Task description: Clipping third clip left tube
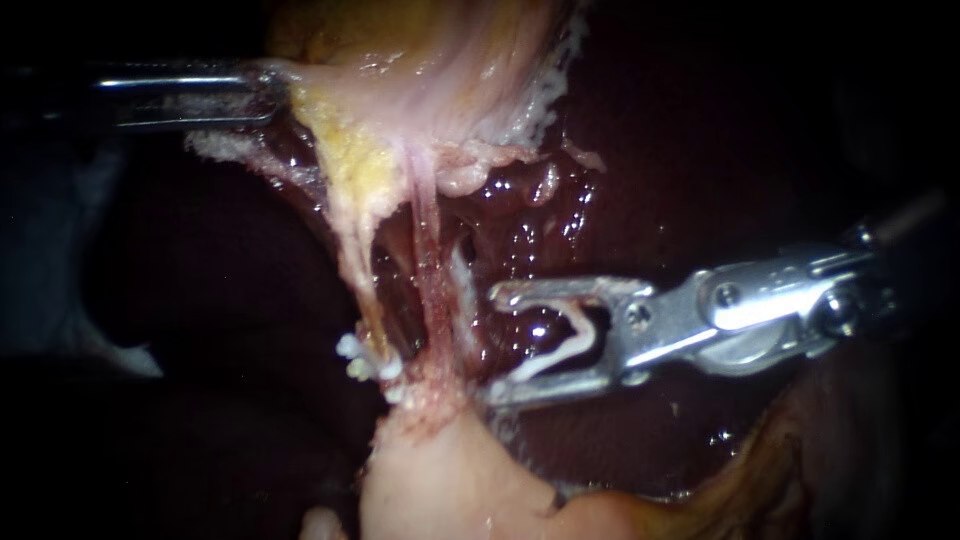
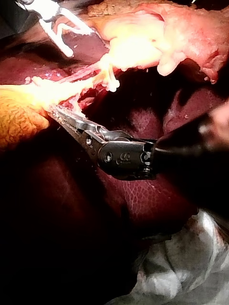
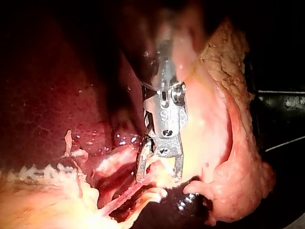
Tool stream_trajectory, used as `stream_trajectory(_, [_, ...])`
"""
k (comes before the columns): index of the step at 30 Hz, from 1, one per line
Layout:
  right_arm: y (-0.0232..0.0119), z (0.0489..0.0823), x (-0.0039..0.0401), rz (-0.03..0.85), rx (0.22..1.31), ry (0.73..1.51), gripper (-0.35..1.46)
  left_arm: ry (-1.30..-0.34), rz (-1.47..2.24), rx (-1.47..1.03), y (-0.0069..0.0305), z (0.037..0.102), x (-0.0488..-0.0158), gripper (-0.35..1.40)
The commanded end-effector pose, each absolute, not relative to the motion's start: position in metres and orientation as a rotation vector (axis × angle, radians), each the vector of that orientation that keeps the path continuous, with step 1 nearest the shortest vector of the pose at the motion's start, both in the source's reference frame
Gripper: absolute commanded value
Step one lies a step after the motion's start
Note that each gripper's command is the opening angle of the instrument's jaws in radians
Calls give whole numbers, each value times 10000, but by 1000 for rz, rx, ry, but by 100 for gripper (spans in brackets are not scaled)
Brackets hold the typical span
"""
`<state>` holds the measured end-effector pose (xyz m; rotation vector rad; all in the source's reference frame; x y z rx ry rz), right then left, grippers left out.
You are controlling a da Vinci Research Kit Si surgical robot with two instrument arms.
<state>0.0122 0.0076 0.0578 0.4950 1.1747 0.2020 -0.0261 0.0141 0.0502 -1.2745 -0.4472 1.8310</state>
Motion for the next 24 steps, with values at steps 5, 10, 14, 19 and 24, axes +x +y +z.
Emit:
stream_trajectory(5, [77,586,148,225,513,1210,49,-447,1833,-1275,140,502,-261,-35])
stream_trajectory(10, [82,600,162,241,510,1215,49,-447,1833,-1275,140,502,-261,-35])
stream_trajectory(14, [86,614,166,241,504,1214,48,-446,1833,-1275,139,502,-262,-35])
stream_trajectory(19, [91,631,170,245,501,1211,48,-446,1833,-1275,139,503,-262,-35])
stream_trajectory(24, [91,640,183,218,550,1239,47,-445,1833,-1275,139,503,-262,-35])
